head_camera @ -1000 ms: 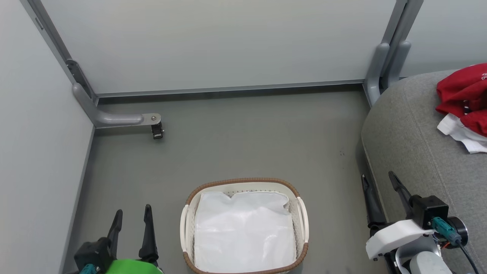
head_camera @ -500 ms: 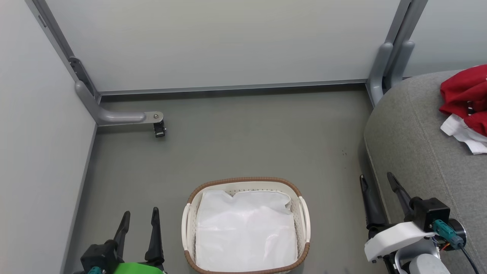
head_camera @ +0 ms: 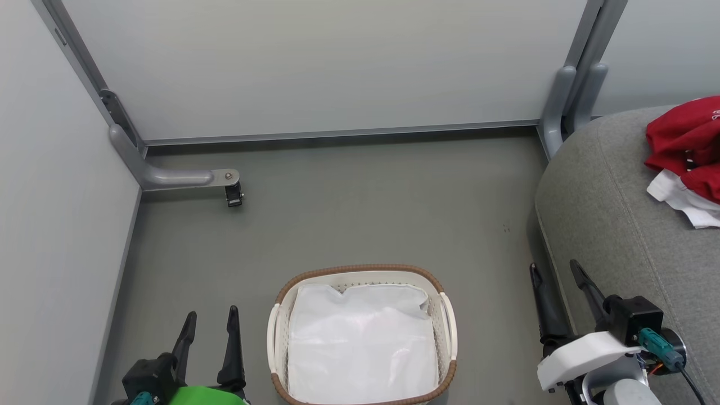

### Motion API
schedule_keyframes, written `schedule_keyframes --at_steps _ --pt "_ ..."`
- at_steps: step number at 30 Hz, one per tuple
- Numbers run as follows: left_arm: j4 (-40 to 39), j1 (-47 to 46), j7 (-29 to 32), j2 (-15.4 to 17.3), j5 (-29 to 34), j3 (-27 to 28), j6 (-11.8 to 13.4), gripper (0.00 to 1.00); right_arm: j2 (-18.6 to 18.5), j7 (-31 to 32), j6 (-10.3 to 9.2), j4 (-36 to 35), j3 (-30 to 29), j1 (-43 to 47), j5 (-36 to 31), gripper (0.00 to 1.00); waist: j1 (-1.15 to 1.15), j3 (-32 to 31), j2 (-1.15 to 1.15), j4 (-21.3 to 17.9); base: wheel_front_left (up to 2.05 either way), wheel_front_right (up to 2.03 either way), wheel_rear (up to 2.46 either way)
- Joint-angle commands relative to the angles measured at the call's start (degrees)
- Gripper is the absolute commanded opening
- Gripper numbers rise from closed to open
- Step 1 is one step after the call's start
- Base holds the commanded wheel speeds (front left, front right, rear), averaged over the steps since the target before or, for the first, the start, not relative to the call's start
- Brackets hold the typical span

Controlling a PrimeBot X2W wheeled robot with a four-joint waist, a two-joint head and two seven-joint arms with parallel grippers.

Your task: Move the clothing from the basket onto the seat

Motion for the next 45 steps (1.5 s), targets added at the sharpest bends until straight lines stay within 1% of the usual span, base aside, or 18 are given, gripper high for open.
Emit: schedule_keyframes --at_steps 1,8,14,15,18,30,45 --pt "0.25 -1.01 -0.02 -0.08 0.44 0.39 -0.38 1.0 -0.22 -0.27 -0.08 0.26 -0.04 0.92 0.32 1.0 0.0 -0.03 0.0 0.05 0.0 0.0 0.0" --pt "0.47 -1.09 -0.02 -0.49 0.94 0.88 -0.84 1.0 -0.22 -0.27 -0.08 0.27 0.09 1.03 0.57 1.0 0.0 -0.13 0.0 0.22 0.0 0.0 0.0" --pt "0.93 -0.9 -0.02 -0.86 -0.55 1.26 -1.32 1.0 -0.22 -0.27 -0.08 0.35 0.45 1.0 0.77 1.0 0.0 -0.2 0.0 0.17 0.0 0.0 0.0" --pt "1.13 0.01 0.01 -0.7 -0.36 1.13 -1.17 0.0 0.03 0.01 0.0 0.33 0.42 0.27 0.47 0.0 0.0 -0.2 0.0 0.18 0.0 0.0 0.0" --pt "2.38 0.52 0.18 -0.71 -0.85 1.16 -1.19 0.0 0.28 0.23 0.0 1.48 0.39 0.83 0.99 0.0 0.0 -0.22 0.0 0.17 0.0 0.0 0.0" --pt "1.8 -1.11 3.64 -0.87 -12.12 3.53 -1.67 0.0 0.19 3.62 -0.01 0.96 -1.05 0.25 13.82 0.0 0.0 -0.32 0.0 -0.09 0.0 0.0 0.0" --pt "1.15 -2.79 7.26 -1.01 -24.08 6.0 -2.21 0.0 0.09 7.22 -0.02 0.39 -2.6 -0.41 27.3 0.0 0.0 -0.45 0.0 -0.41 0.0 0.0 0.0"
